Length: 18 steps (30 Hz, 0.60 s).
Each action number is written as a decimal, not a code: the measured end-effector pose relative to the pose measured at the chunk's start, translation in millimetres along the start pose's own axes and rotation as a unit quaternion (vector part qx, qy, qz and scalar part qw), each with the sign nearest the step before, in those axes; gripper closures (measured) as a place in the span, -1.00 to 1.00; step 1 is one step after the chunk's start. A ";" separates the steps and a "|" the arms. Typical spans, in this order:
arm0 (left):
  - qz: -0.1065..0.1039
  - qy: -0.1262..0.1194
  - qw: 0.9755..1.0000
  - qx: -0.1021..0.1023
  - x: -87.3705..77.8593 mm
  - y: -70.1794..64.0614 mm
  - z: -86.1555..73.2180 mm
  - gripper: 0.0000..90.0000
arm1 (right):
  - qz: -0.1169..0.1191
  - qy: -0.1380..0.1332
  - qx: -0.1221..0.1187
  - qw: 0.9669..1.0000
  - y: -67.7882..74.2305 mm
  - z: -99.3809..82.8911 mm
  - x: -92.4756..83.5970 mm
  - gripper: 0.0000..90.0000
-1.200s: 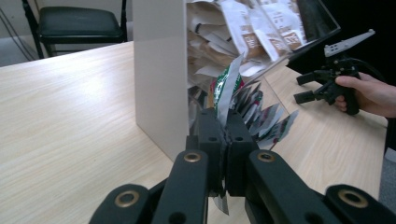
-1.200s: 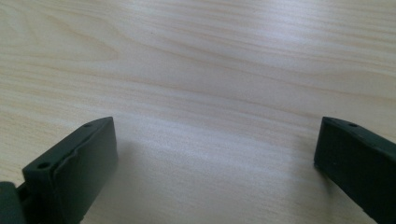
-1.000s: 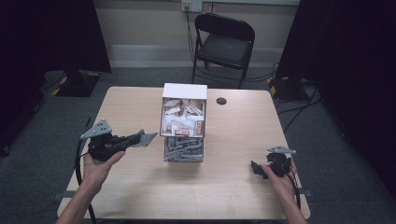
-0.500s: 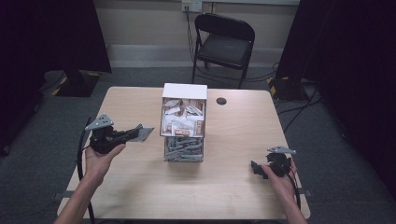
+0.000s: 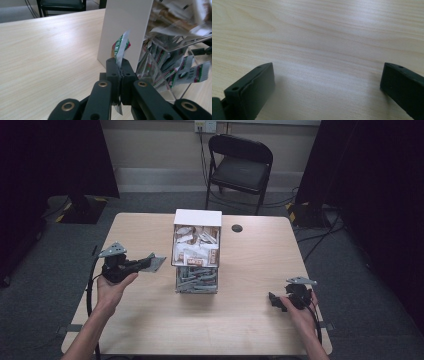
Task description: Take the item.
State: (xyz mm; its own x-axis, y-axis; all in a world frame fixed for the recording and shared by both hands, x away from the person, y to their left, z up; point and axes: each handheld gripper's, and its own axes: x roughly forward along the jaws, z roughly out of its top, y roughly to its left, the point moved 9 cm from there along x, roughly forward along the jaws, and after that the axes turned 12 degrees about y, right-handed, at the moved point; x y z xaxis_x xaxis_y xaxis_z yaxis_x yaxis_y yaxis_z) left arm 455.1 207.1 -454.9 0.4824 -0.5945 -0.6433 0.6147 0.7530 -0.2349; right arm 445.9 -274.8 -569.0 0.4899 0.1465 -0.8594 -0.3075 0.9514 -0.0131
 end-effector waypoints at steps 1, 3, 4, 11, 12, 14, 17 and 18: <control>0.000 0.002 1.000 0.000 1.3 0.3 -1.0 0.97 | 0.000 0.000 0.000 1.000 0.0 0.0 0.0 -1.00; -0.002 0.005 1.000 0.001 3.6 0.3 -2.9 0.97 | 0.000 0.000 -0.001 1.000 -0.1 0.1 0.0 -1.00; -0.003 0.003 1.000 0.001 4.7 0.3 -3.8 0.97 | 0.000 0.000 0.000 1.000 0.0 0.0 0.0 -1.00; -0.005 0.017 1.000 -0.004 12.7 3.9 -13.8 0.97 | 0.000 0.000 0.000 1.000 0.0 0.0 0.0 -1.00; -0.007 0.018 1.000 -0.005 13.8 4.3 -15.0 0.97 | 0.000 0.000 0.000 1.000 0.0 0.0 0.0 -1.00; -0.005 0.024 1.000 -0.005 16.3 5.1 -17.7 0.97 | 0.000 0.000 0.000 1.000 0.0 0.0 0.0 -1.00; -0.004 0.033 0.999 -0.005 21.8 7.4 -21.9 0.97 | 0.000 0.000 0.000 1.000 0.0 0.0 0.0 -1.00; -0.005 0.035 0.999 -0.008 23.8 8.2 -23.3 0.97 | 0.000 0.000 0.000 1.000 0.0 0.0 0.0 -1.00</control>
State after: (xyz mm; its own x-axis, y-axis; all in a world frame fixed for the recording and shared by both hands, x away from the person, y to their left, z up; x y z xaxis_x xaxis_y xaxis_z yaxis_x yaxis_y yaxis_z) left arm 457.1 205.6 -489.1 0.4308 -0.5805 -0.6910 0.6085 0.7523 -0.2527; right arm 445.9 -274.8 -569.0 0.4898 0.1466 -0.8594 -0.3076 0.9514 -0.0131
